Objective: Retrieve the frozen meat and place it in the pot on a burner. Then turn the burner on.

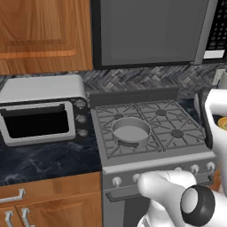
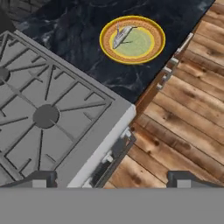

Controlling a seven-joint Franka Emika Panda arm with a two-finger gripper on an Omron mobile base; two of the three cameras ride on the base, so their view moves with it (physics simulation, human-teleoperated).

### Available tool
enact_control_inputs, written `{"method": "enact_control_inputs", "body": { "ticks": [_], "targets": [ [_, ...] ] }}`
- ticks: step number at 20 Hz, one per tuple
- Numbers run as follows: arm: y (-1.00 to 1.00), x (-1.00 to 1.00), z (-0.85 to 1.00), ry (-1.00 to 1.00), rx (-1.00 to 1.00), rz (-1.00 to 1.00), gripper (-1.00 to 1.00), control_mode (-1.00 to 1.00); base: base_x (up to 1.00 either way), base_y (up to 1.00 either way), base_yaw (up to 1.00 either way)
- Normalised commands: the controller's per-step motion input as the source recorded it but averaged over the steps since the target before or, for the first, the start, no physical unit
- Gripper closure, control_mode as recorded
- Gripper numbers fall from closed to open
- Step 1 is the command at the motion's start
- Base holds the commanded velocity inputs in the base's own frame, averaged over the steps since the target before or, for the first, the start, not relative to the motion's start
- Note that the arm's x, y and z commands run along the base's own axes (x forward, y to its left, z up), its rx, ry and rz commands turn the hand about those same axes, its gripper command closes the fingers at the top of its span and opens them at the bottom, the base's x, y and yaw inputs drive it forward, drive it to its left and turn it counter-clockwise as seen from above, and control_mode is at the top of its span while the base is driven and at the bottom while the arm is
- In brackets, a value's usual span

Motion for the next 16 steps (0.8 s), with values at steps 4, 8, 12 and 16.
{"method": "enact_control_inputs", "body": {
  "ticks": [4,8,12,16],
  "targets": [
    [-1.0,0.0,-0.14,-0.16,0.0,-0.35,-1.0,-1.0,0.0,0.0,0.0],
    [-1.0,0.07,-0.15,-0.17,0.0,-0.33,-1.0,-1.0,0.0,0.0,0.0],
    [-1.0,0.2,-0.13,-0.18,0.0,-0.3,-1.0,-1.0,0.0,0.0,0.0],
    [-0.97,0.42,-0.08,-0.15,0.0,-0.17,-1.0,-1.0,0.0,0.0,0.0]
  ]
}}
